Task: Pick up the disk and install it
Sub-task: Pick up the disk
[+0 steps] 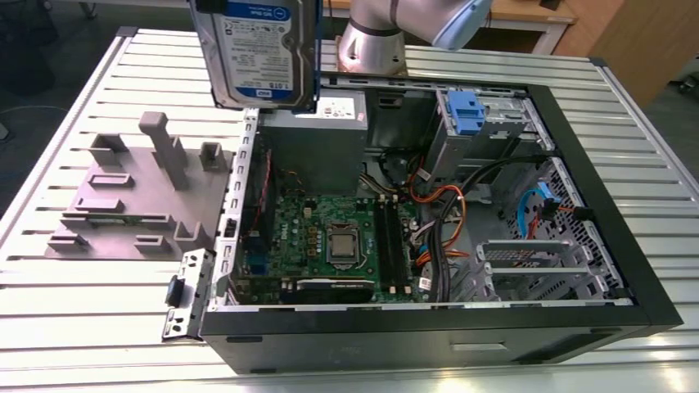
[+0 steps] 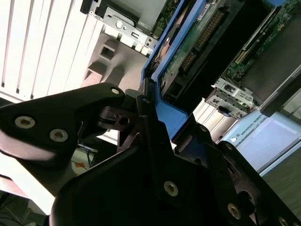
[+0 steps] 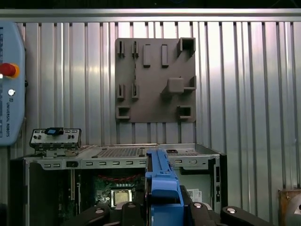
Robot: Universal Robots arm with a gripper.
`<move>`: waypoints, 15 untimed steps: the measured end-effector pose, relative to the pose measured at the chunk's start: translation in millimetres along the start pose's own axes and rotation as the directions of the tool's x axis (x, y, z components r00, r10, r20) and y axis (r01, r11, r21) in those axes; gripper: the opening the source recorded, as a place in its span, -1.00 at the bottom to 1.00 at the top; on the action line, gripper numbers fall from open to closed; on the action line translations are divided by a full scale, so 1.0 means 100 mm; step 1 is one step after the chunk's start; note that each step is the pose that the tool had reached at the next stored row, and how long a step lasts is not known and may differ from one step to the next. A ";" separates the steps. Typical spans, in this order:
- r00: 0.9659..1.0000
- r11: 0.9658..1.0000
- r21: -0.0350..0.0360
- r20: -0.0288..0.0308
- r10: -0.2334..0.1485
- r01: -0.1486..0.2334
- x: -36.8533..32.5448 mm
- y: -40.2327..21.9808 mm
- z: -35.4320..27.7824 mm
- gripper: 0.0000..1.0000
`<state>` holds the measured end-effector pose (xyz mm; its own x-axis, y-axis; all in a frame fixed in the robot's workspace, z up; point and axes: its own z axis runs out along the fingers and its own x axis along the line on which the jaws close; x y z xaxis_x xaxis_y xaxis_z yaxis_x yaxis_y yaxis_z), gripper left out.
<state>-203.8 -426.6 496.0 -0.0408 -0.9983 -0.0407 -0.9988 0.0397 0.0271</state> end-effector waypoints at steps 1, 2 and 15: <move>1.000 1.000 0.000 0.000 0.000 0.000 0.000 -0.015 -0.001 -0.26; 1.000 1.000 0.000 0.000 0.000 0.000 0.000 -0.028 -0.001 -0.26; 1.000 1.000 -0.001 0.000 0.000 0.000 -0.004 -0.182 -0.005 -0.26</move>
<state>-185.5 -427.0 496.1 -0.0408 -0.9983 -0.0406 -0.9988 0.0397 0.0277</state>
